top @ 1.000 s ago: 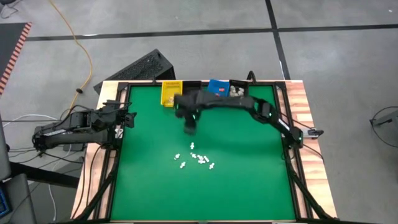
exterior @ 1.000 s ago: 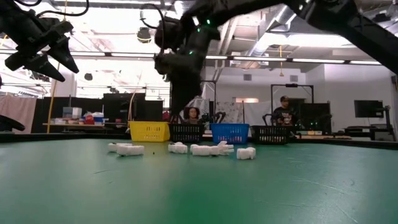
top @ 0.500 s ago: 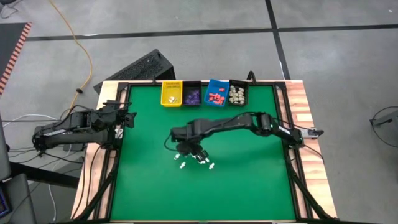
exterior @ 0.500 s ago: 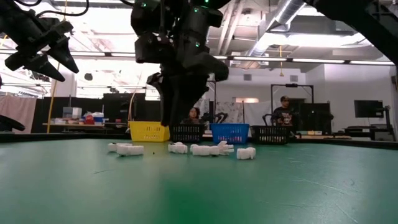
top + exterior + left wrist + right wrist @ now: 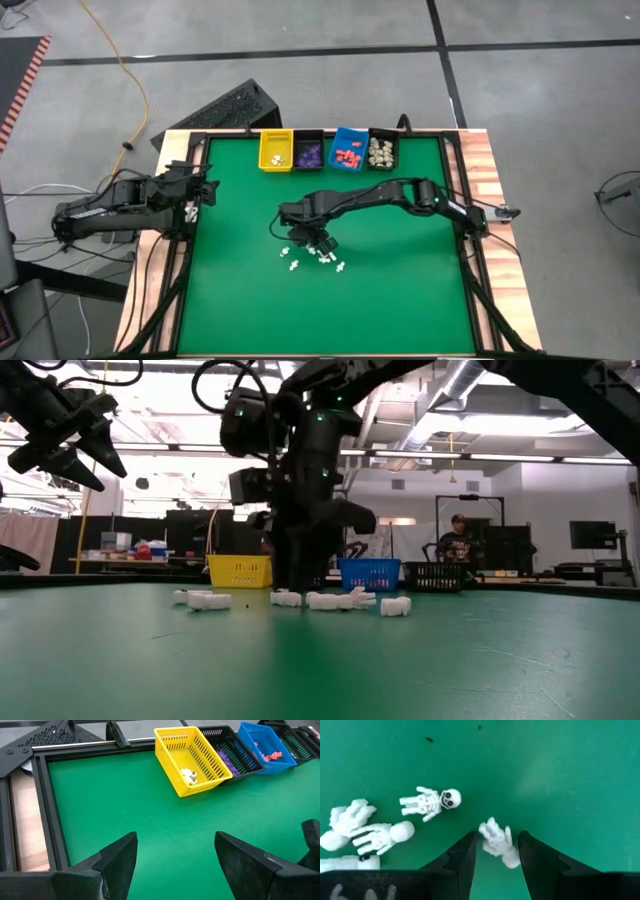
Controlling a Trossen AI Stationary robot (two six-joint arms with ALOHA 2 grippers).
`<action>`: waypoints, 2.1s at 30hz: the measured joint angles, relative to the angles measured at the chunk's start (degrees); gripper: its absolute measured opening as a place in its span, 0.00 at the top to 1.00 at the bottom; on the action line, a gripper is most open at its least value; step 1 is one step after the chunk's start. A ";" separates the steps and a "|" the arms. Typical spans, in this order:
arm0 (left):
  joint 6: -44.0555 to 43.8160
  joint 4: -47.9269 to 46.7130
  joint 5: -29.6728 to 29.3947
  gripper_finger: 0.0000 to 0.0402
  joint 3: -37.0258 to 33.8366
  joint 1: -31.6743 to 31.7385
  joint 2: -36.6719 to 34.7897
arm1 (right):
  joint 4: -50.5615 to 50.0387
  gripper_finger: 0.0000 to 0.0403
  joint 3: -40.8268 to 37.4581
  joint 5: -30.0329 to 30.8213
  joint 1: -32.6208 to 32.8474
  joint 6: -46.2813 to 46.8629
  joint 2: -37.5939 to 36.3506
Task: Sort Halloween decoration
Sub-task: Put the white skeleton toy into the yellow basket
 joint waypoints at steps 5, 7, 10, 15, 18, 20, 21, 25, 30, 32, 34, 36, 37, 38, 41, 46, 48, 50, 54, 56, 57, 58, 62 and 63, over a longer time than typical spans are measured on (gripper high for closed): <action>0.00 0.00 0.00 0.36 0.00 0.02 0.01 | 3.83 0.57 -3.01 -0.14 0.19 0.39 -0.40; 0.00 0.00 0.00 0.36 0.00 0.01 0.00 | 4.28 0.57 -3.52 1.04 0.28 0.43 -0.46; 0.00 0.00 0.00 0.36 0.00 0.02 0.00 | 4.40 0.60 -3.88 2.91 0.44 0.55 -0.48; 0.00 0.00 -0.14 0.36 0.00 0.00 0.00 | 4.28 0.74 -3.95 2.83 0.22 2.85 -0.42; -0.02 0.00 -0.48 0.36 0.00 0.02 0.00 | 4.46 0.83 -3.98 2.50 0.02 5.10 -0.37; 0.00 0.00 -0.54 0.36 0.00 0.02 0.00 | 4.64 0.88 -3.98 1.64 -0.23 6.40 -0.35; 0.00 0.00 -0.54 0.36 0.00 0.02 0.01 | 4.78 0.89 -3.98 0.95 -0.41 7.37 -0.33; -0.02 0.00 -0.58 0.36 -0.01 0.02 0.00 | 5.48 0.90 -3.73 -2.35 -1.57 12.94 -0.22; -0.24 0.00 -0.63 0.36 0.00 0.02 0.01 | 7.61 0.90 -1.96 -2.58 -3.18 16.85 0.15; -0.42 -0.01 -0.64 0.36 0.00 0.02 0.00 | 10.05 0.90 -0.85 -1.14 -4.04 17.99 0.34; -0.63 0.00 -0.65 0.36 -0.01 0.02 0.02 | 12.02 0.90 0.51 0.23 -4.98 19.47 0.44; -0.76 -0.02 -0.68 0.36 0.00 0.01 0.00 | 14.44 0.90 2.13 0.90 -5.95 21.12 0.44; -0.76 -0.02 -0.74 0.36 0.00 0.02 0.02 | 15.73 0.90 2.95 0.99 -6.51 22.08 0.43; -0.78 -0.02 -0.80 0.36 0.00 0.02 0.01 | 17.28 0.90 3.67 0.95 -7.03 23.28 0.42; -1.03 -0.02 -0.94 0.36 0.00 0.02 0.00 | 21.97 0.90 5.55 1.35 -8.31 27.62 0.42; -1.77 -0.02 -0.94 0.36 0.00 0.00 0.01 | 30.59 0.90 8.74 1.60 -11.15 34.30 0.24; -1.77 -0.04 -0.94 0.36 0.00 0.02 0.01 | 32.97 0.90 10.17 1.65 -12.25 36.26 0.22; -1.77 -0.03 -0.94 0.36 0.00 0.02 0.01 | 35.01 0.90 11.34 1.89 -13.18 37.32 0.20; -1.77 -0.13 -1.09 0.36 0.00 0.02 0.00 | 36.83 0.90 13.53 4.51 -14.68 37.82 0.13; -1.77 -0.17 -1.20 0.36 0.00 0.02 0.02 | 36.97 0.90 14.16 6.59 -15.59 37.65 0.06; -1.77 -0.17 -1.19 0.36 0.00 0.02 0.00 | 36.99 0.90 14.27 7.48 -16.14 37.67 0.01; -1.76 -0.17 -1.11 0.36 -0.01 0.02 0.02 | 36.98 0.90 14.29 8.23 -16.74 37.67 0.00; -1.30 -0.57 -1.00 0.36 0.00 0.02 0.01 | 36.56 0.90 14.29 10.55 -18.94 37.63 0.00; -1.09 -0.55 -1.10 0.36 0.00 0.02 0.00 | 36.49 0.90 14.28 10.65 -19.43 37.63 0.00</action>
